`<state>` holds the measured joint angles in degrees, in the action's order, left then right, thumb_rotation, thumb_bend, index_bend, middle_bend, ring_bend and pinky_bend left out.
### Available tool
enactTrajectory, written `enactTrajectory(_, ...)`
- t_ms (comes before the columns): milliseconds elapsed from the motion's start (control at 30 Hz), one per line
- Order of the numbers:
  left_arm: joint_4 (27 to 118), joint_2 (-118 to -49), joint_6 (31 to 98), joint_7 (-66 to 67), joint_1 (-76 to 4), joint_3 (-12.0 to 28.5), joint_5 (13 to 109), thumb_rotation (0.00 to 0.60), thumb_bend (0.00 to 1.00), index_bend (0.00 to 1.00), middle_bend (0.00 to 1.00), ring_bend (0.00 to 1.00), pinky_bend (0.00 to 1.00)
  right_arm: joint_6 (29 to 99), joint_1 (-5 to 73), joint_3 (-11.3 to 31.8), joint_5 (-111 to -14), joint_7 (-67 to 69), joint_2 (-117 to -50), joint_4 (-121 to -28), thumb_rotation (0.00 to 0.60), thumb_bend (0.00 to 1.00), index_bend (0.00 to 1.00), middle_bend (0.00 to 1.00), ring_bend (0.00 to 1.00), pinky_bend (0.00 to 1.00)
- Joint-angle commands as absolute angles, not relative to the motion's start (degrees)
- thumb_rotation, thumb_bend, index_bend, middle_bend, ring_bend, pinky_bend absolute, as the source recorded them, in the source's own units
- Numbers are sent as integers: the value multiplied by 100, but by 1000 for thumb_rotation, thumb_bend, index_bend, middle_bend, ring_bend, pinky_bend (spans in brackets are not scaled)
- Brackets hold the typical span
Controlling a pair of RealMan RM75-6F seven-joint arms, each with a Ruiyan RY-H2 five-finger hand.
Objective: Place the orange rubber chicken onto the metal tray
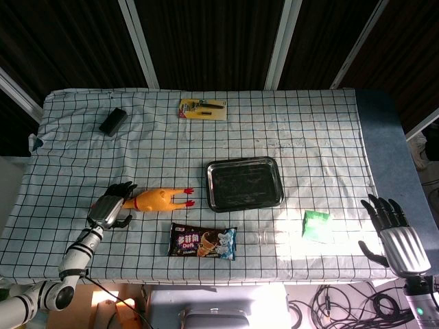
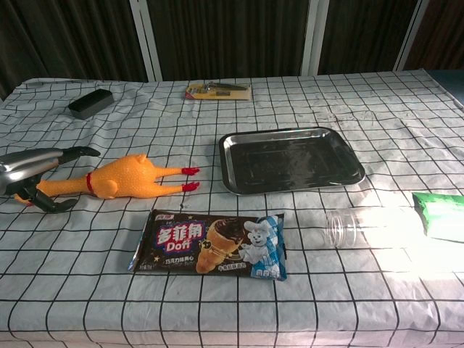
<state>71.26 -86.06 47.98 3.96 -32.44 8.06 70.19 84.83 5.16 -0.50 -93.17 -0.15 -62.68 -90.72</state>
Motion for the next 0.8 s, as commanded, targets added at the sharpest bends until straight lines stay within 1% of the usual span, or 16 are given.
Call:
enactTrajectory(33, 7055, -8656, 4784, 394, -3267, 794, 6978, 600, 400, 9, 15, 0, 0, 8460, 520, -53, -9303, -12, -6262, -9070, 600, 237, 0, 0, 0, 0)
enactTrajectory(133, 6930, -8736, 4760, 391, -3306, 782, 6954, 600, 423, 70, 22, 0, 0, 8437, 521, -61, -9297, -12, -6250, -9065, 600, 237, 0, 0, 0, 0)
enactTrajectory(333, 6593, -8968, 4732, 366, -3401, 754, 6981, 600, 483, 272, 52, 0, 0, 8476, 487, -83, -9307, 110, -6162, -9080, 600, 237, 0, 0, 0, 0)
enactTrajectory(500, 6358, -9158, 4963, 324, -3391, 737, 7107, 600, 529, 487, 129, 0, 0, 8521, 461, -67, -9282, 193, -6124, -9069, 600, 237, 0, 0, 0, 0)
enactTrajectory(633, 6201, -9330, 5330, 280, -3334, 785, 7207, 600, 584, 619, 208, 30, 16, 8497, 466, -67, -9273, 211, -6115, -9070, 600, 237, 0, 0, 0, 0)
enactTrajectory(700, 6188, -9384, 5577, 150, -3286, 805, 7325, 600, 617, 647, 243, 61, 40, 8490, 468, -70, -9281, 203, -6116, -9073, 600, 237, 0, 0, 0, 0)
enactTrajectory(800, 6258, -9373, 6012, -177, -3196, 799, 7609, 600, 655, 634, 279, 82, 61, 8479, 468, -82, -9297, 184, -6122, -9079, 600, 237, 0, 0, 0, 0)
